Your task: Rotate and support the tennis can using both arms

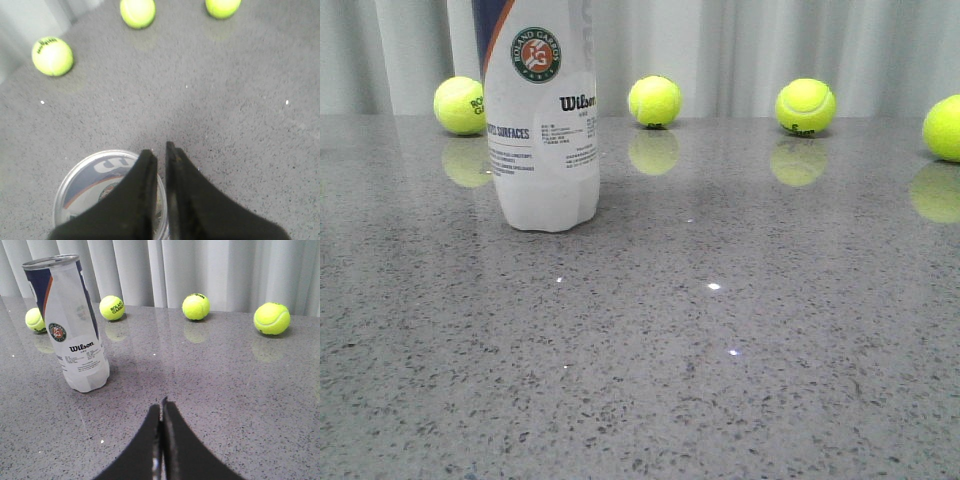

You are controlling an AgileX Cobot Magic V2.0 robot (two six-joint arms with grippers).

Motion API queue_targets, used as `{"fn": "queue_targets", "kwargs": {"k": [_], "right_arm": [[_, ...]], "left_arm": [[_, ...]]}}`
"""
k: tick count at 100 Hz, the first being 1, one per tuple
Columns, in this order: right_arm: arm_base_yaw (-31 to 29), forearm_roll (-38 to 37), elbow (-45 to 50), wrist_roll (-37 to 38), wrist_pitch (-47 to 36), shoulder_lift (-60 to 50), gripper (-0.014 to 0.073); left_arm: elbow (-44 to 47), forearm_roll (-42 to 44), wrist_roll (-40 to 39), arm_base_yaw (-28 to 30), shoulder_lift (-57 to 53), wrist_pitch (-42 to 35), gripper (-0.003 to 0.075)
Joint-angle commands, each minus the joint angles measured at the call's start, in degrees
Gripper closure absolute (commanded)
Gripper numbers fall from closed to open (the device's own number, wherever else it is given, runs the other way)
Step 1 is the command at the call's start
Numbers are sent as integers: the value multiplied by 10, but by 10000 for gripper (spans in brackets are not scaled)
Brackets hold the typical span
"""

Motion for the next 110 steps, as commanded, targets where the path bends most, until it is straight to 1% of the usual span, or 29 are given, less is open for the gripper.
{"fn": "queue_targets", "kwargs": {"k": [1, 32, 49, 61, 71, 76, 82, 110], "right_arm": [[0, -3, -14, -4, -42, 7, 652], [0, -3, -14, -4, -42, 7, 652], [0, -3, -14, -4, -42, 7, 652], [0, -3, -14, -4, -42, 7, 652], [0, -3, -14, -4, -42, 7, 652], [0, -3, -14, -4, -42, 7, 652], [0, -3, -14, -4, -42, 7, 652], [0, -3, -14, -4, -42, 7, 652]], "left_arm": [[40, -10, -8, 0, -61, -82, 738], [281, -37, -8, 0, -224, -288, 738], [418, -47, -8, 0, -309, -369, 738], [505, -55, -8, 0, -358, -366, 738], [557, -55, -8, 0, -376, -366, 738], [577, -51, -9, 8, -384, -367, 738], [597, -38, -9, 32, -398, -369, 738], [678, -37, -9, 149, -483, -386, 739]]}}
